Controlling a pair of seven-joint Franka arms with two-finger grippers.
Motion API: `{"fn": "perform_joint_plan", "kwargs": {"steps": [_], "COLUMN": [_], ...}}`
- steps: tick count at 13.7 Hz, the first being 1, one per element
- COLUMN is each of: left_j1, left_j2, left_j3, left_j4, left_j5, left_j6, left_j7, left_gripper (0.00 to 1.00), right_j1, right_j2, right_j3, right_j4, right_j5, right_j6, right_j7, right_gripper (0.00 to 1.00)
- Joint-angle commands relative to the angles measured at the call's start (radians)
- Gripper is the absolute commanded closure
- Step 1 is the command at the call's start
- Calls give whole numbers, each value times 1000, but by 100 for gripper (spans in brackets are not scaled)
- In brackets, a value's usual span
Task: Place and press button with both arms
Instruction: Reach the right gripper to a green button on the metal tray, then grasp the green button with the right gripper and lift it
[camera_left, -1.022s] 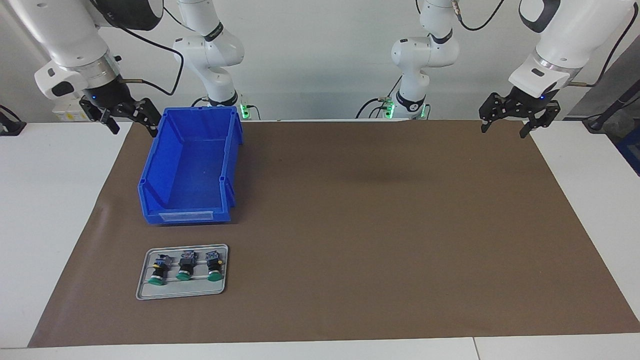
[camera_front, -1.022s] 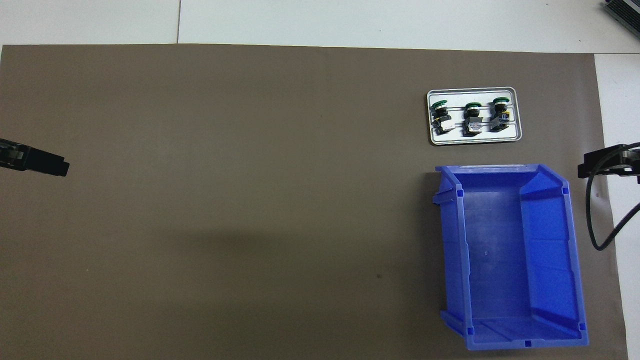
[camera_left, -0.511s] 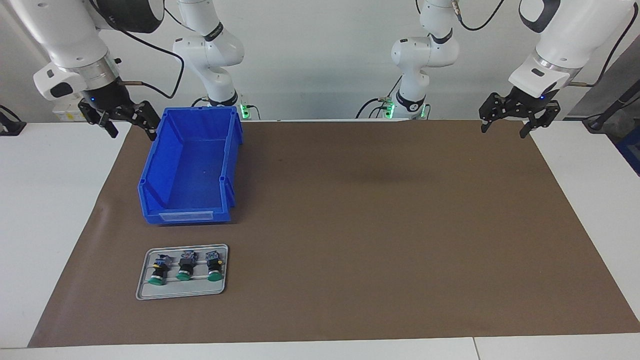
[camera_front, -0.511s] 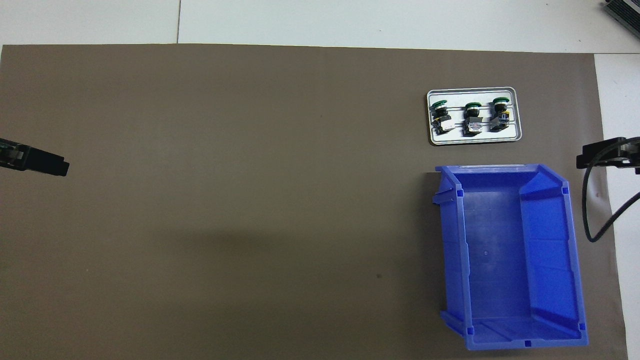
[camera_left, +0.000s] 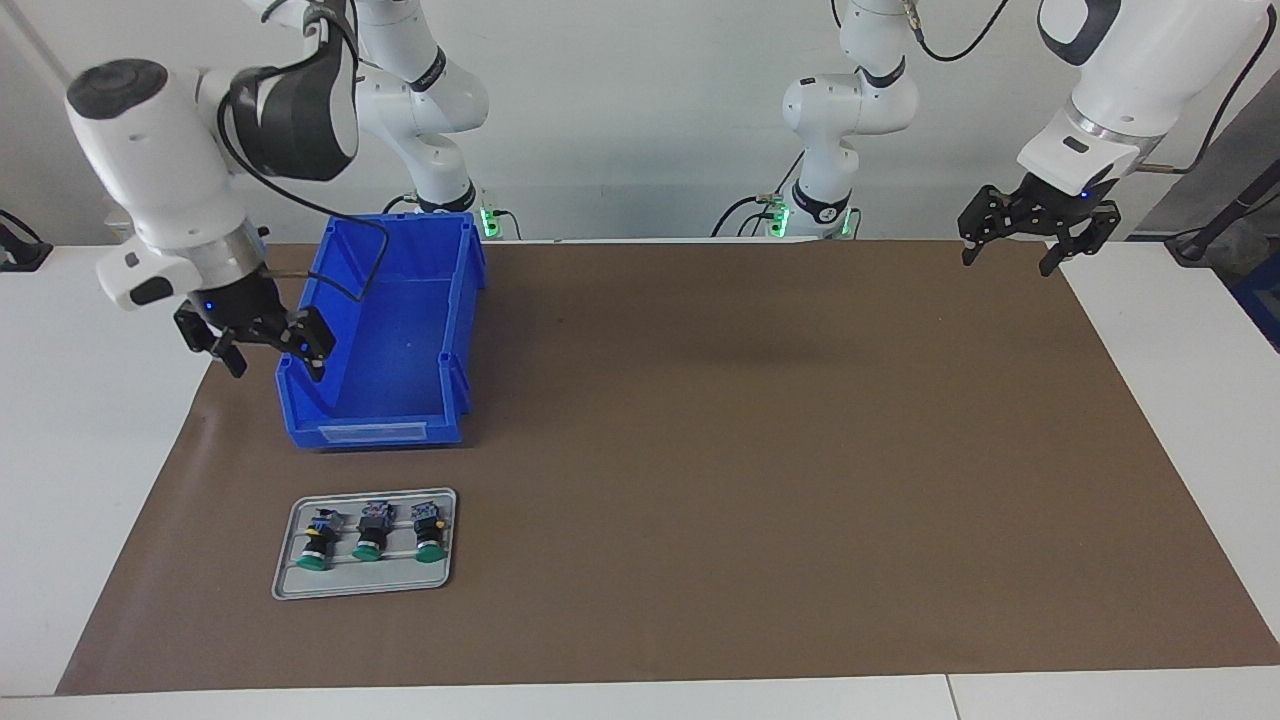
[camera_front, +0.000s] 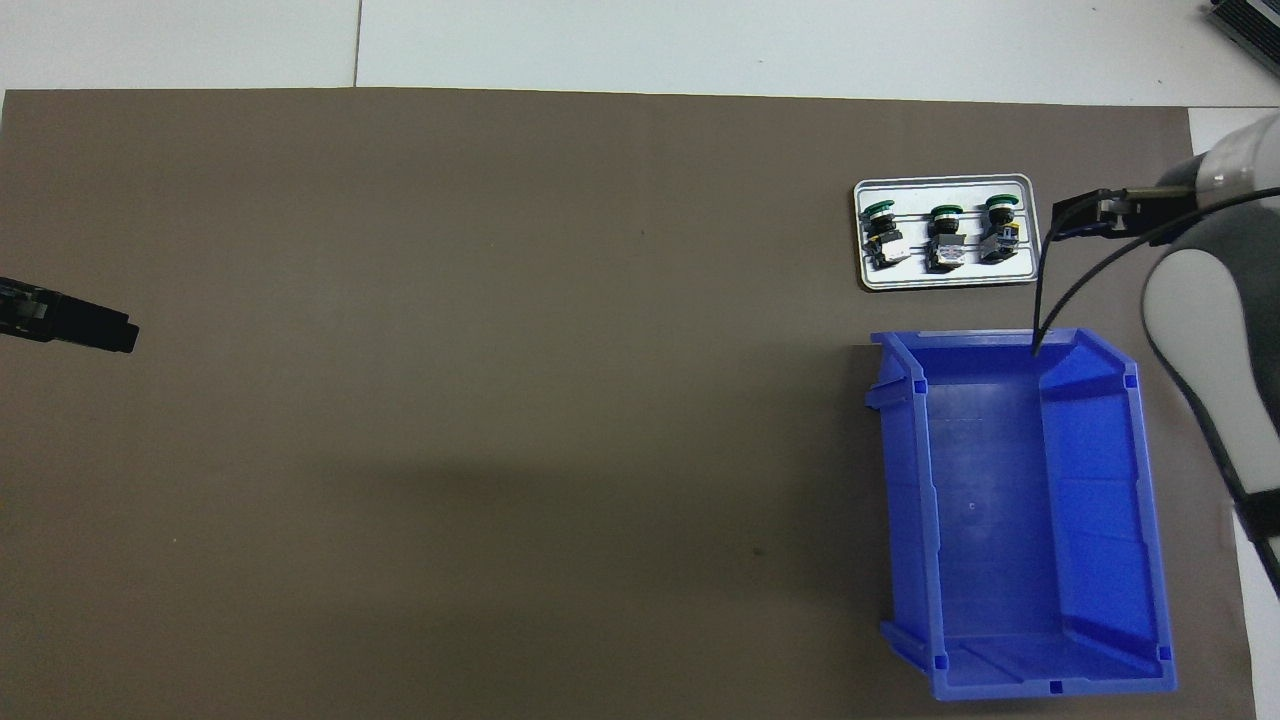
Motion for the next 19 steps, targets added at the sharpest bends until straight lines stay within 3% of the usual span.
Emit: {"fn": "perform_joint_plan", "kwargs": {"steps": [1,7,16,18,19], "left_j1": [8,8,8,8,8], "left_j2": [-25,-25,-25,-25,-25], "left_j3": [-6,-6,-6,-6,-6], "left_j4": [-27,-27,-27,-27,-25], "left_j5": [14,14,14,14,14], "left_j6": [-3,-3,-3,-3,-3], "left_j7": [6,6,6,6,6], "left_gripper": [0,0,0,0,0], "right_j1": [-12,-10,-12,-12,-13], "right_j2": [143,323,337,335,335], "right_j3": [26,64,63,63,63], "right_j4": [53,44,-62,-74,-77], "right_j5": [-2,61,49,49,49], "right_j6": [129,364,472,485,485], "right_j7": [0,3,-44,-48,-49], "right_gripper": [0,0,6,13,25]}}
